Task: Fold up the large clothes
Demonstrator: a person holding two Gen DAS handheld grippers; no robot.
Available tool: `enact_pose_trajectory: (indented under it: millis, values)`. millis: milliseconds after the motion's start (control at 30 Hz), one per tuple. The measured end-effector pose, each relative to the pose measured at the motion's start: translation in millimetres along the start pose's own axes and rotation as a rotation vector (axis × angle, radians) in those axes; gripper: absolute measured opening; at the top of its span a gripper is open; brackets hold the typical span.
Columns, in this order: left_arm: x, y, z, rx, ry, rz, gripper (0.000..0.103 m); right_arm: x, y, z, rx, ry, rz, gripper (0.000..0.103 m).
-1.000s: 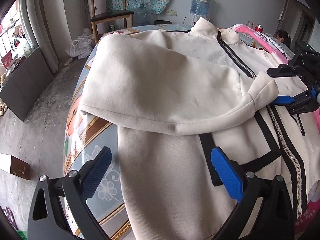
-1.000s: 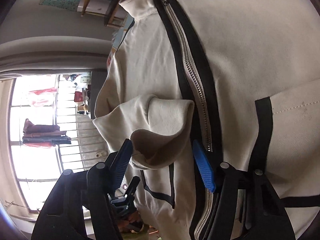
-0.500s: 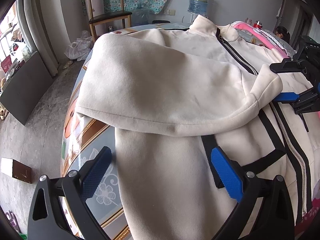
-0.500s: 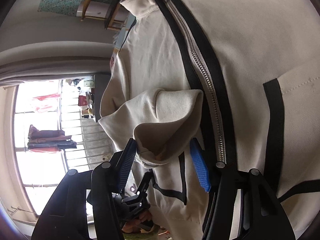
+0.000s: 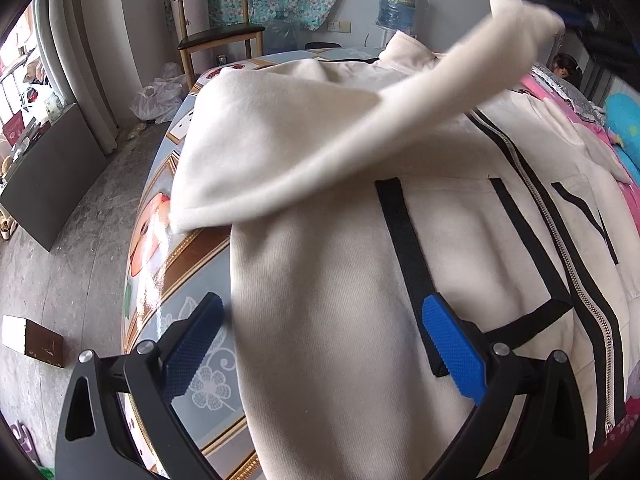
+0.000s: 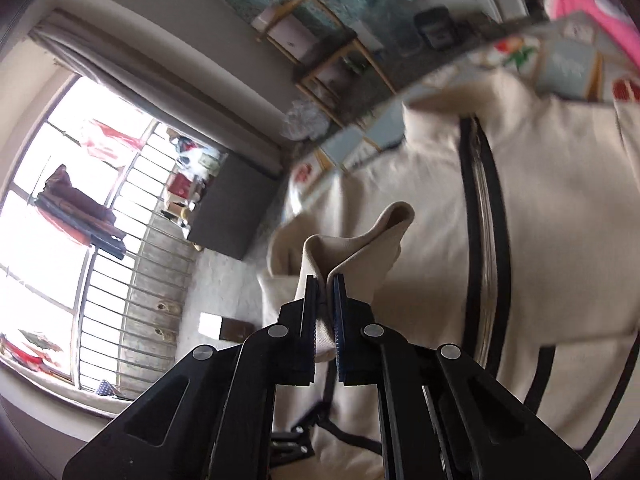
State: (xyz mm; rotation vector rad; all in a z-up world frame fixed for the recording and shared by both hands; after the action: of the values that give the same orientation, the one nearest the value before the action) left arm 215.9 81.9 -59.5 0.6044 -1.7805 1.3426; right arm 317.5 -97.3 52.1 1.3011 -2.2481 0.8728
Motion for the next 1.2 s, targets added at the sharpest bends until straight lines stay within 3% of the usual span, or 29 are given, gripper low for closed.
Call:
enact_pose_trajectory:
  millis: [133, 233, 367, 500, 733, 867, 967, 1133, 1200]
  values:
    - [0, 0, 1, 0.000, 0.000, 0.000, 0.098, 51, -44, -13, 0.067, -0.006, 0.190, 0.007]
    - [-1, -1, 0, -0.002, 0.002, 0.000, 0.098, 74, -64, 25, 0.027, 0.042, 0.246, 0.007]
    - [-1, 0, -1, 0.001, 0.000, 0.003, 0.098, 69, -68, 108, -0.085, 0.157, 0.220, 0.007]
    - [-1, 0, -1, 0.001, -0.001, 0.002, 0.098, 54, -66, 161, -0.164, 0.229, 0.192, 0.007]
    - [-1, 0, -1, 0.002, -0.002, 0.002, 0.098, 85, -64, 165, -0.178, 0.107, 0.264, 0.007]
    - [-1, -1, -1, 0.001, -0.002, 0.002, 0.098, 78, -55, 194, -0.263, 0.170, 0.220, 0.007]
    - [-1, -1, -1, 0.002, -0.002, 0.003, 0.098, 81, -45, 210, -0.310, 0.150, 0.198, 0.007]
    - [-1, 0, 0, 0.002, -0.002, 0.004, 0.098, 92, -41, 199, -0.314, 0.056, 0.188, 0.007]
    - [-1, 0, 0, 0.002, -0.002, 0.004, 0.098, 93, -41, 196, -0.298, 0.069, 0.190, 0.007]
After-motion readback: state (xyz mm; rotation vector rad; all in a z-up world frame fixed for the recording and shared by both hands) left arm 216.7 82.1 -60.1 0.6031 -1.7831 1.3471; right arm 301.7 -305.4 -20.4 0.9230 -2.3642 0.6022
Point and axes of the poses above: each gripper's, at about its wrist camera, not at the fingertips, and x roughly against the way its jaws point, z to its right, y to its underside, the point moved 1 cm from there along -x, roughly the way its jaws point, and after that the axes turned 15 degrees about -x, right-handed, at the moved point
